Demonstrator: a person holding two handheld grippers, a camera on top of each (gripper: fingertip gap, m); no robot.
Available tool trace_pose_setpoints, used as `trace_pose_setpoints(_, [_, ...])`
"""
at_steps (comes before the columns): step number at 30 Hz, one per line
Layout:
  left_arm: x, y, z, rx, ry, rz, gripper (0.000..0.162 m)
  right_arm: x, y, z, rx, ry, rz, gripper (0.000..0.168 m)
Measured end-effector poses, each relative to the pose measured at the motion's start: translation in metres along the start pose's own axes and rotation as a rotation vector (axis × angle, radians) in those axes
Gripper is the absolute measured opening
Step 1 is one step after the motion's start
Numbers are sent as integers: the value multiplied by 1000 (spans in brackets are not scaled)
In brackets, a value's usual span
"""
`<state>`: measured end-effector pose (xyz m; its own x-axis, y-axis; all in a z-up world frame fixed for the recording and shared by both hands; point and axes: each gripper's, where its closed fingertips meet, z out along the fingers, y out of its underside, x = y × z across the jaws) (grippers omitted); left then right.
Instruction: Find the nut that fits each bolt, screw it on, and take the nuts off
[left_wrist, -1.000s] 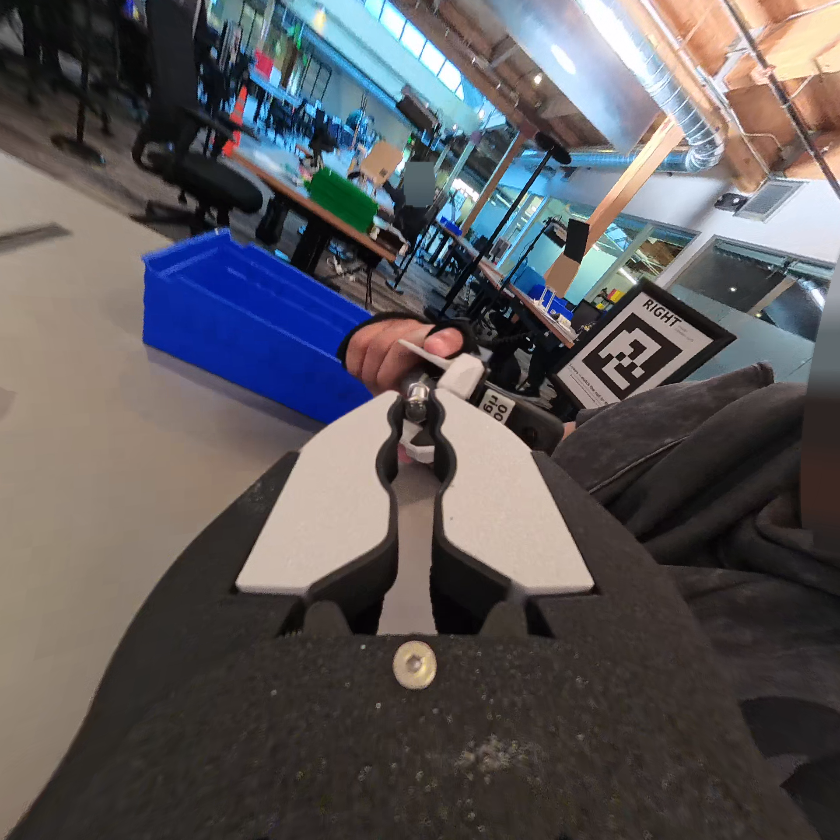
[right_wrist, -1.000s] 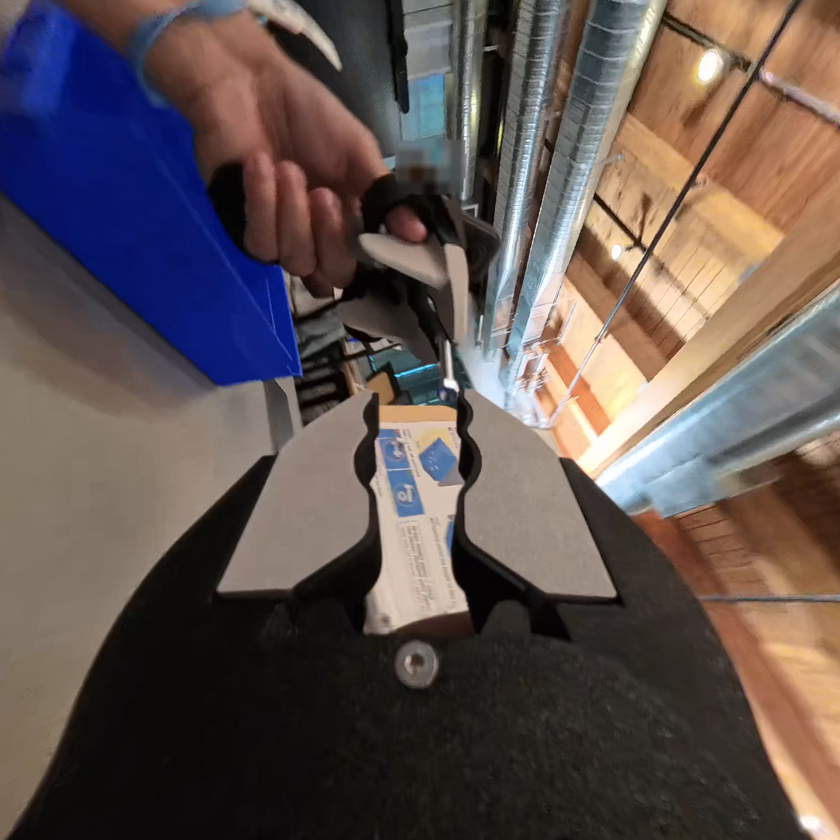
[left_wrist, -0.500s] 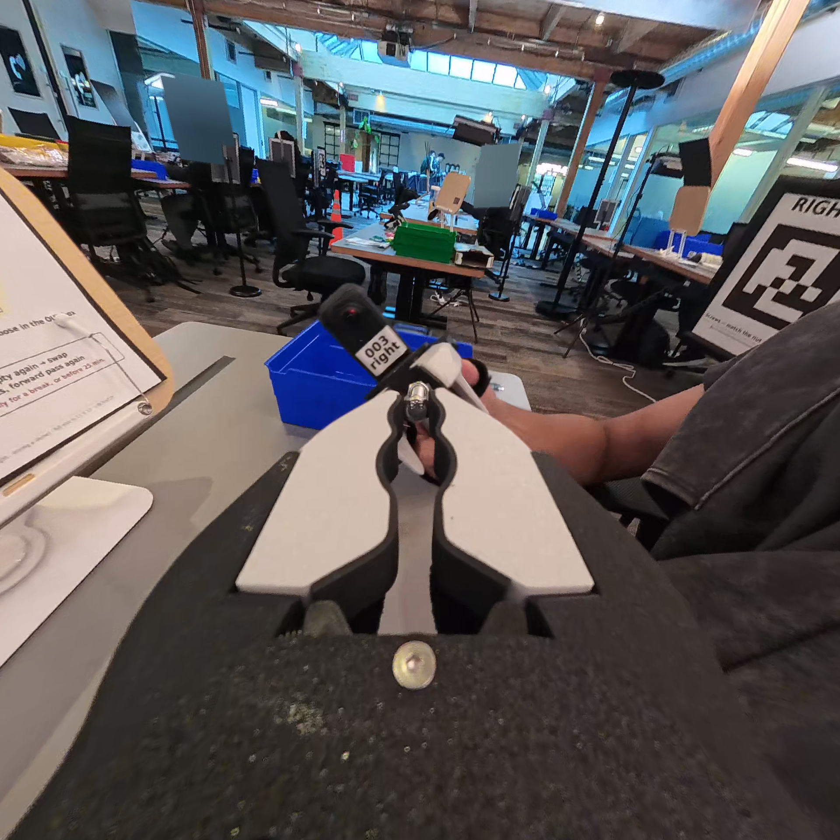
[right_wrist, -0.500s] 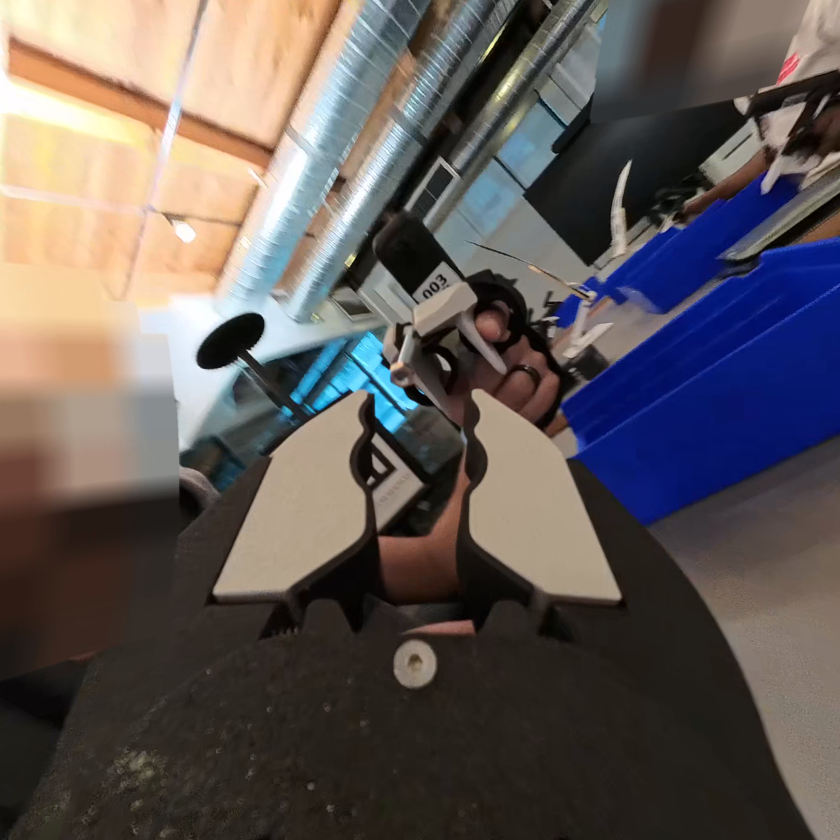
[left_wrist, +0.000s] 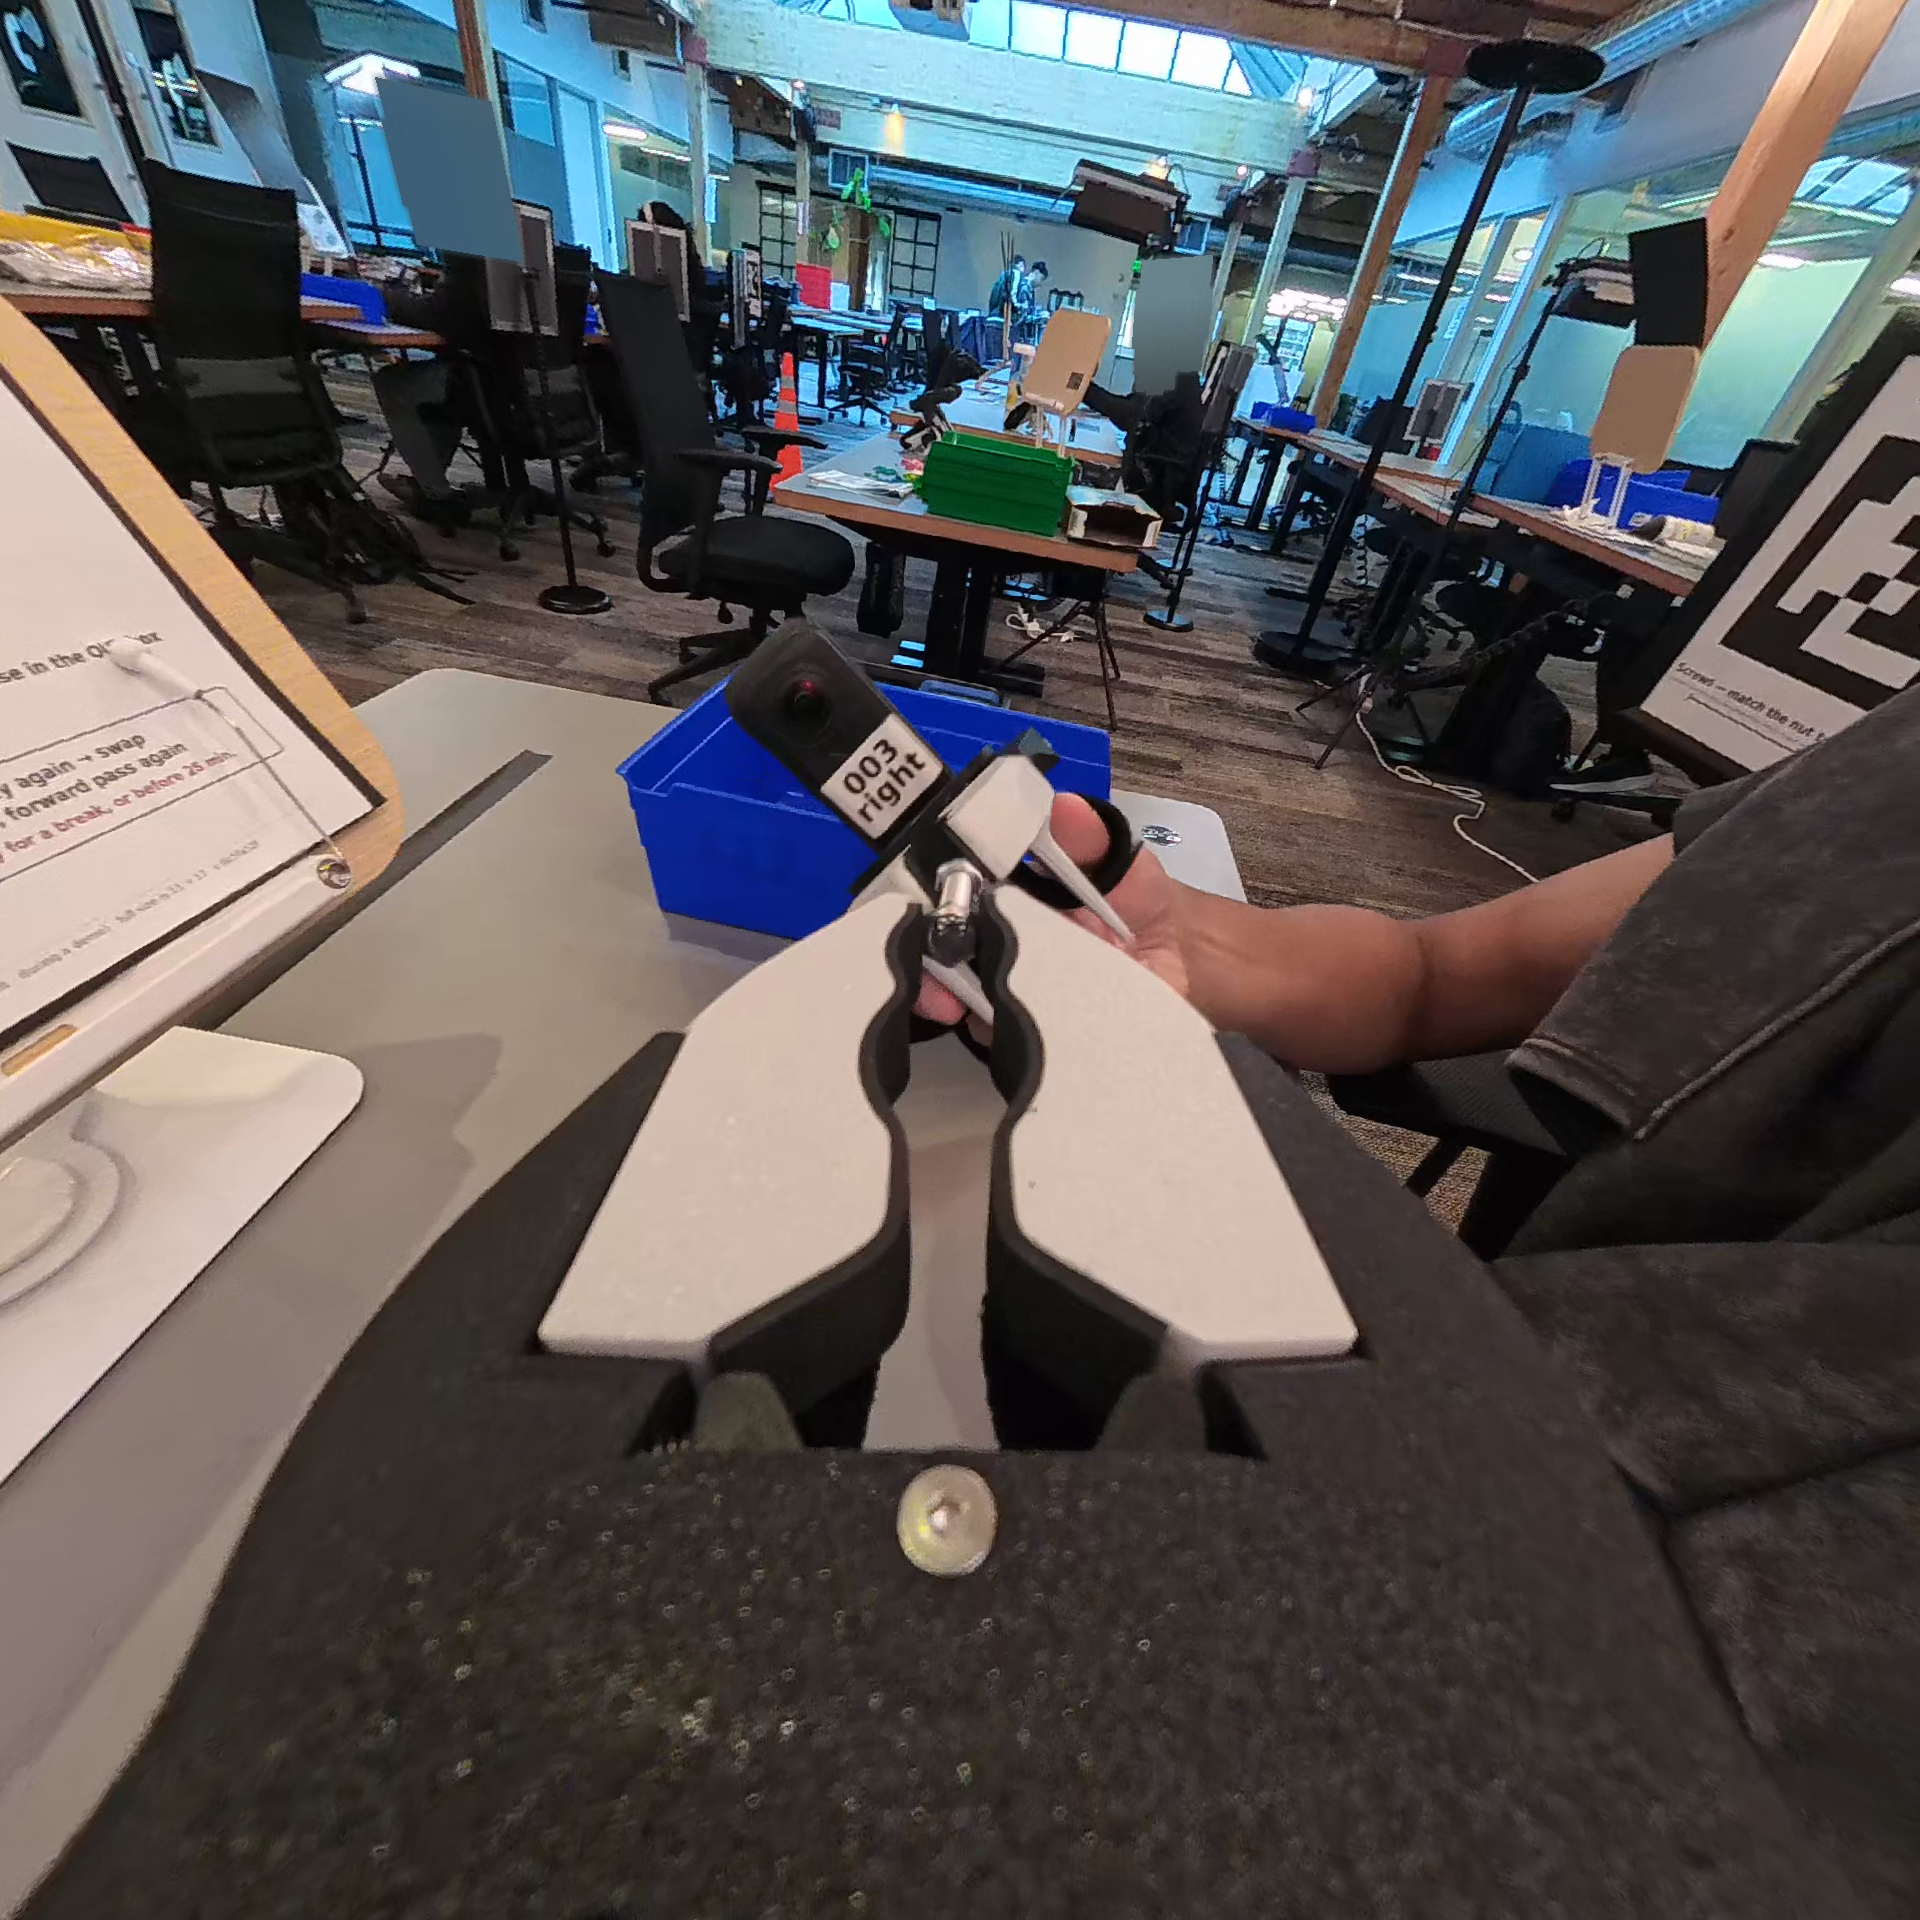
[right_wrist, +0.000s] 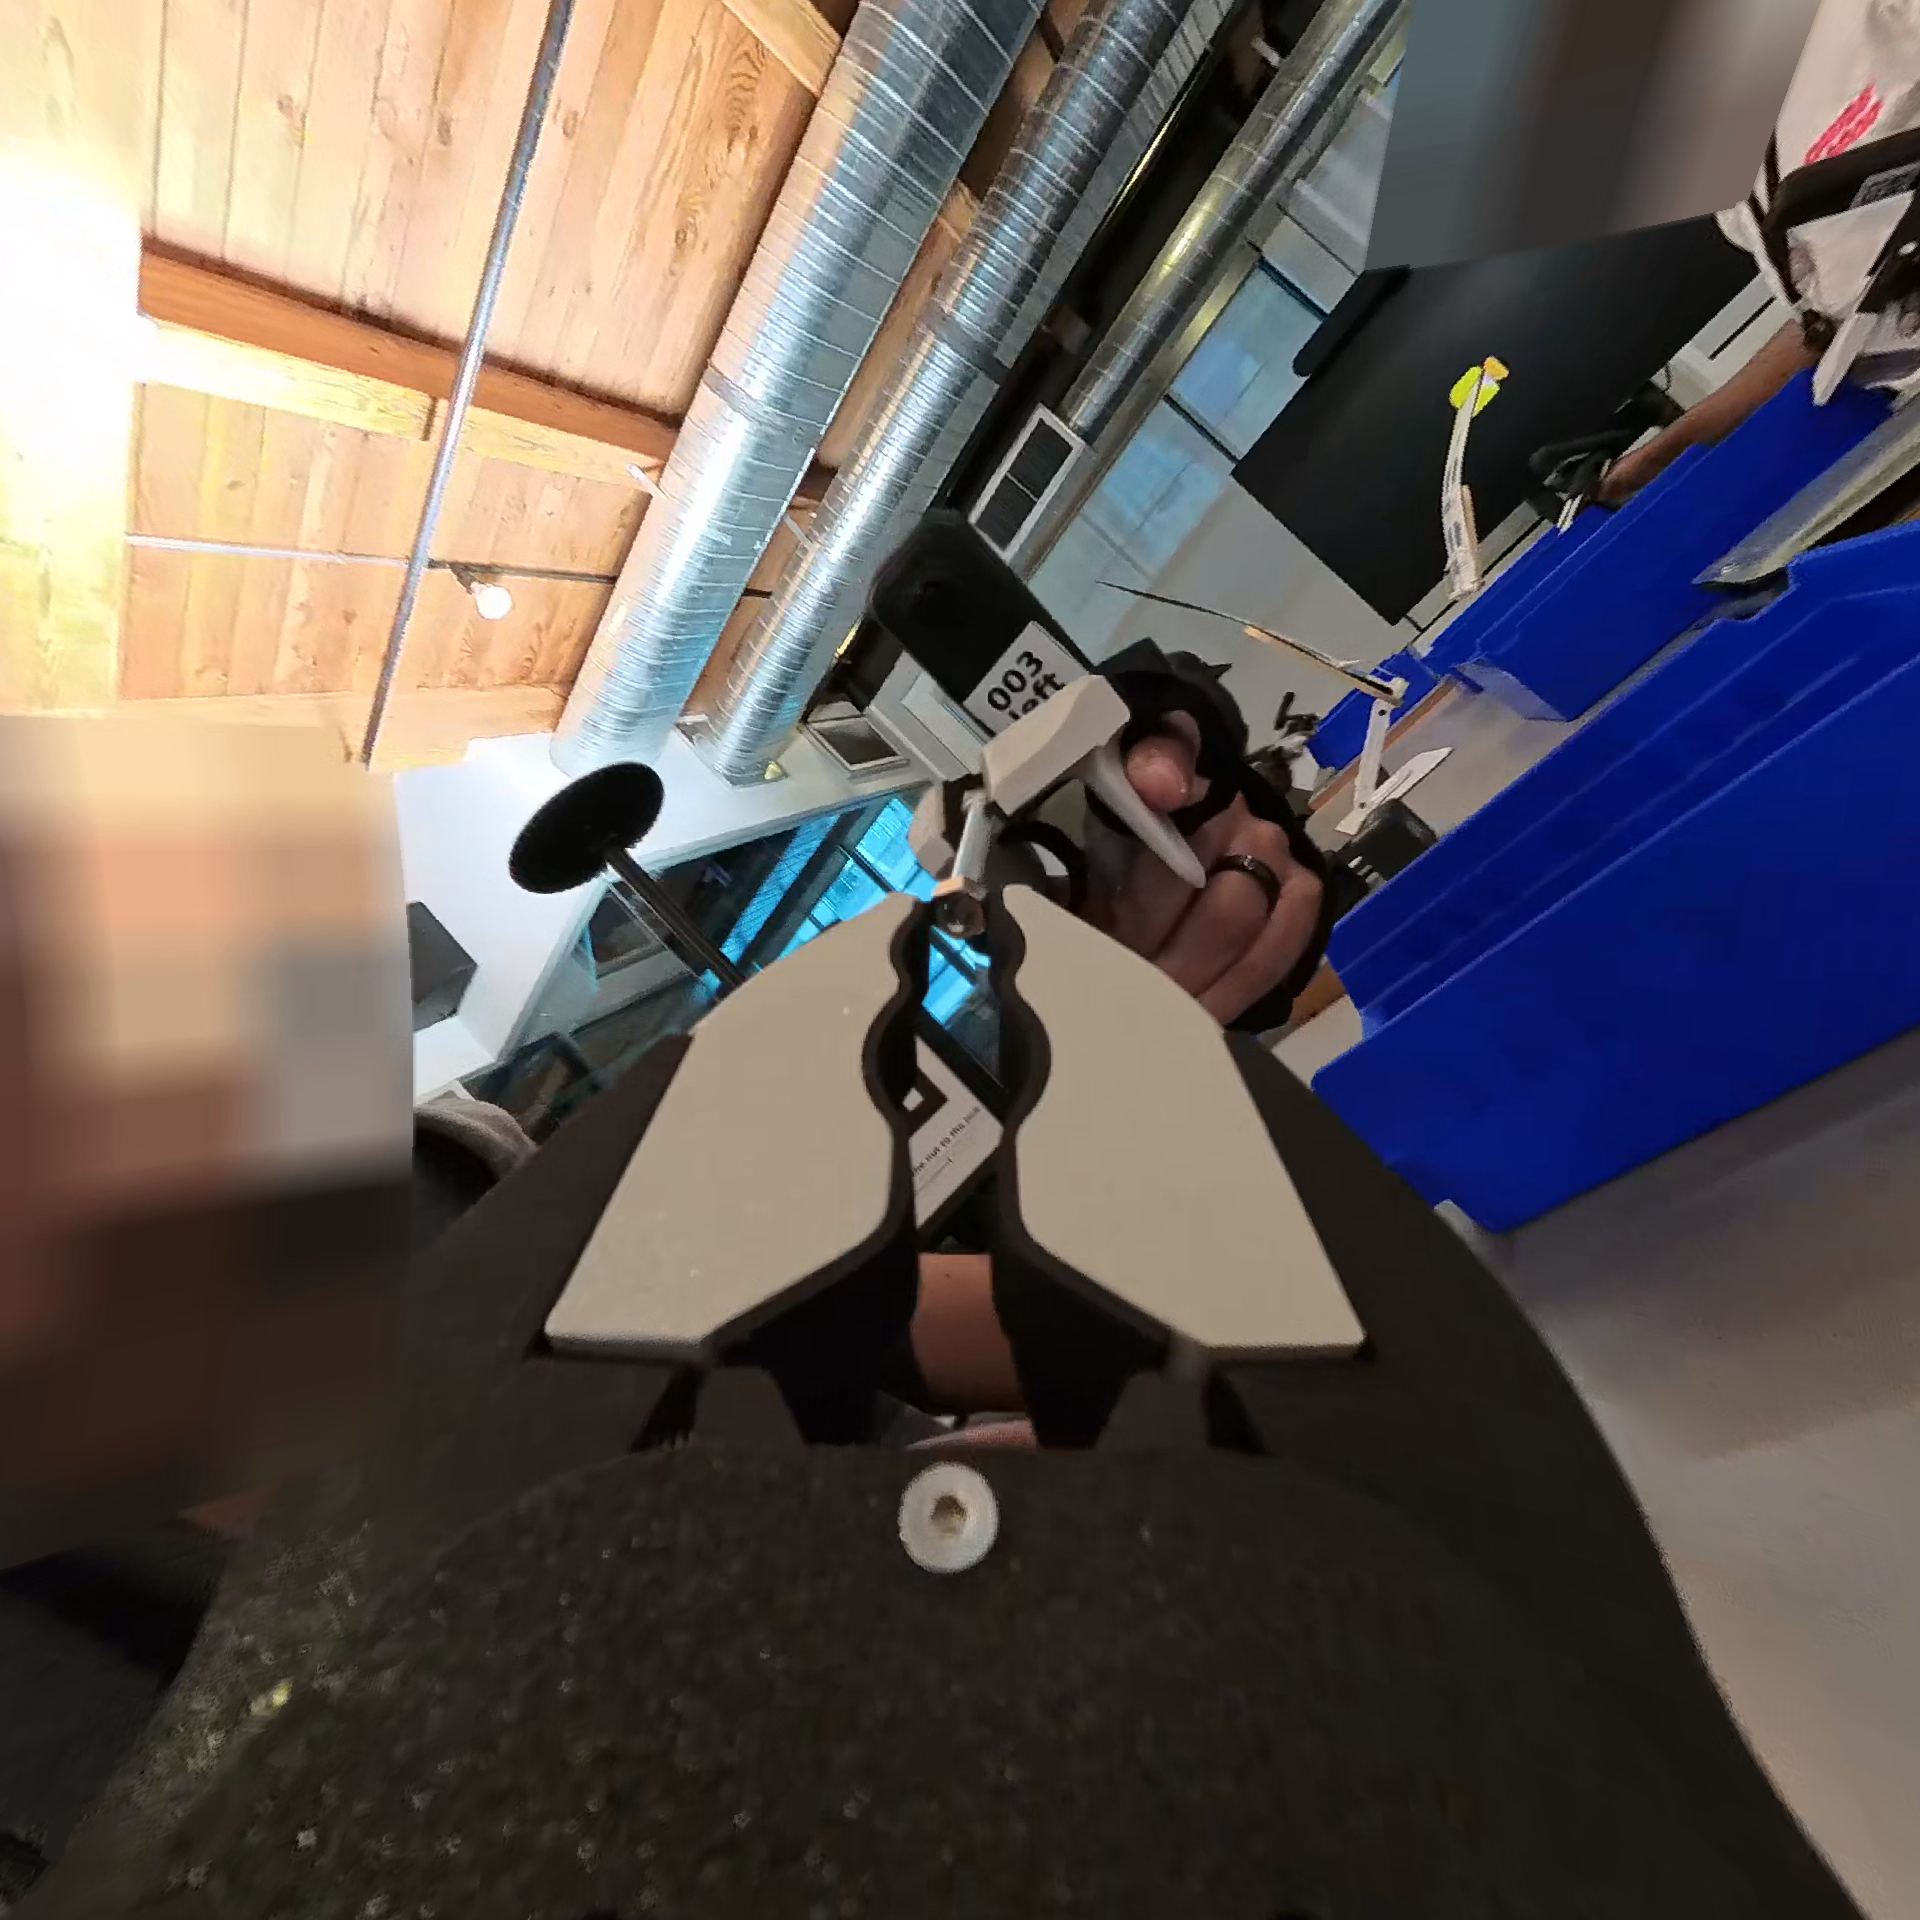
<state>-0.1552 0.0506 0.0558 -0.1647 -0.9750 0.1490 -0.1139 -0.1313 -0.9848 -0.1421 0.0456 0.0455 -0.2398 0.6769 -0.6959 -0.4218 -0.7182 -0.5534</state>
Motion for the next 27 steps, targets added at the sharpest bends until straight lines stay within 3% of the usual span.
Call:
trace_pose_setpoints(3, [2,-2,-1,8,20,-37,10,-1,2,1,-21,40,-109,10])
trace_pose_setpoints(5, [1,-1,-1,0,37,-100,10,1,4,2,-67,132,-293,10])
trace_pose_setpoints(15, [2,10,7,-49,138,-360,10,5,11,-11,-408,643,-1564,10])
trace_pose_setpoints(23, [-4,15,7,-49,167,-548,9,5,21,-26,-676,787,-2654,10])
trace_pose_setpoints(25, [-9,11,-1,-9,177,-546,9,9,20,-31,-697,805,-2692,10])
trace_pose_setpoints(27, [-16,11,-6,-3,135,-511,10,11,13,-33,-650,828,-2494,10])
